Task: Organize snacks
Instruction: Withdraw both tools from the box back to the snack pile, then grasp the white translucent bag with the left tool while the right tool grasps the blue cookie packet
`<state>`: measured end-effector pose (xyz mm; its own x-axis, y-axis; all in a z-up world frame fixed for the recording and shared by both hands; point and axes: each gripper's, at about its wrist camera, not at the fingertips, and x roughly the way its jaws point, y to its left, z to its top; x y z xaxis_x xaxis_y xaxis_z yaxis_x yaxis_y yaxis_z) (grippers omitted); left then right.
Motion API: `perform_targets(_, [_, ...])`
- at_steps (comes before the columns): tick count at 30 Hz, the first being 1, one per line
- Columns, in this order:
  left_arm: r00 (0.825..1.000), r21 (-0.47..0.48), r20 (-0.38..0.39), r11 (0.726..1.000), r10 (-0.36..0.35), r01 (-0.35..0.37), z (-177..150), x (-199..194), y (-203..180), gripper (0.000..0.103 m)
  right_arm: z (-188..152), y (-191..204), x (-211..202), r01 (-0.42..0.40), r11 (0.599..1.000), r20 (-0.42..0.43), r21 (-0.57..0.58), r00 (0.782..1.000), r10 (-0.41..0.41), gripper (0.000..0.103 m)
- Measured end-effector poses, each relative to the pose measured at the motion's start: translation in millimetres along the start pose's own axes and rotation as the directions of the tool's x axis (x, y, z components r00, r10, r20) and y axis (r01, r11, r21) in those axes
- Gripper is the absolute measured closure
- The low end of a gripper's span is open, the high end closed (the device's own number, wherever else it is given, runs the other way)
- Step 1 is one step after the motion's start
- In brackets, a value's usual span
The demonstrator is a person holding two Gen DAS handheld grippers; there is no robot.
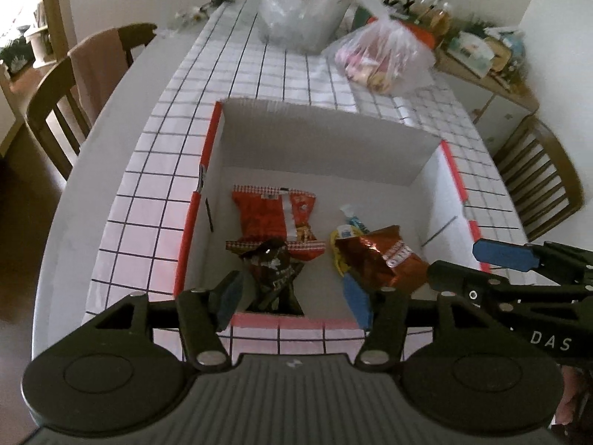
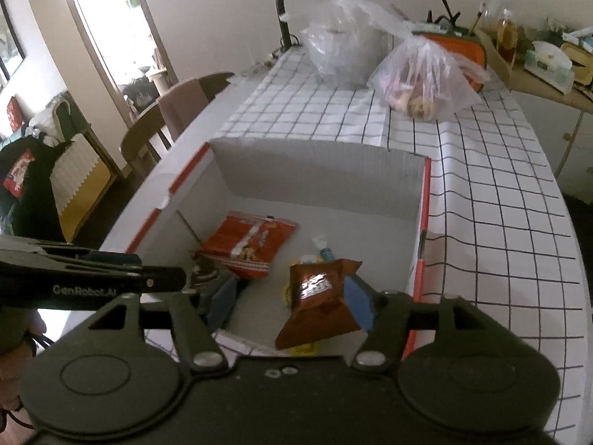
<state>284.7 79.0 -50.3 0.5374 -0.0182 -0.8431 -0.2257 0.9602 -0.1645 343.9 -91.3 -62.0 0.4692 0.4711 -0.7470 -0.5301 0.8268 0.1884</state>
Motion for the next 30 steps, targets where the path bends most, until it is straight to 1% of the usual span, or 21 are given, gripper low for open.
perform_targets(2, [1.000,0.006,0.022,1.000,-0.005,0.005,-5.5,-11.9,-0.5,0.040,-3.5,5.0,-9.7,0.006,1.000,0.016,-0.004,1.000,-0.006,0.031])
perform_targets(5, [0.999,0.019,0.045,1.000,-0.014,0.013,-13.5,-27.5,-1.0,0.039,-10.0,12.3,-23.6,0.002,1.000,0.040,-0.007,0.999,-0.002,0.024])
perform_targets(8, [0.998,0.025,0.067,1.000,-0.016,0.014,-22.3,-41.6,0.0,0.034,-17.0,20.4,-37.3,-0.005,1.000,0.061,-0.009,0.998,0.005,0.020])
perform_targets(12, [0.996,0.041,0.089,0.999,-0.022,0.018,-34.8,-58.8,1.8,0.031,-26.1,31.0,-54.6,-0.008,1.000,0.087,-0.016,0.996,0.009,0.016])
perform_targets(14, [0.995,0.048,0.099,0.999,-0.028,0.023,-43.2,-67.5,3.7,0.029,-32.3,35.1,-63.0,-0.006,1.000,0.102,-0.016,0.995,0.008,0.006])
perform_targets(17, [0.993,0.062,0.109,0.998,-0.034,0.028,-56.0,-78.4,5.4,0.028,-42.7,38.3,-73.9,-0.016,1.000,0.113,-0.019,0.993,0.018,0.004])
perform_targets(19, [0.993,0.065,0.111,0.997,-0.043,0.036,-64.3,-83.7,6.8,0.025,-50.8,39.4,-79.8,-0.011,1.000,0.116,-0.018,0.993,0.013,0.003])
perform_targets(21, [0.992,0.062,0.110,0.997,-0.053,0.046,-72.0,-87.5,8.9,0.020,-59.4,39.6,-84.9,-0.008,1.000,0.116,-0.016,0.993,0.009,0.002])
perform_targets(25, [0.993,0.063,0.100,0.996,-0.068,0.062,-89.8,-91.3,9.6,0.019,-80.2,41.8,-92.2,-0.008,1.000,0.106,-0.020,0.994,0.010,0.002])
perform_targets(30, [0.994,0.058,0.084,0.996,-0.075,0.070,-113.2,-91.0,7.4,0.008,-104.0,44.7,-97.0,-0.008,0.999,0.084,-0.032,0.996,0.011,0.002])
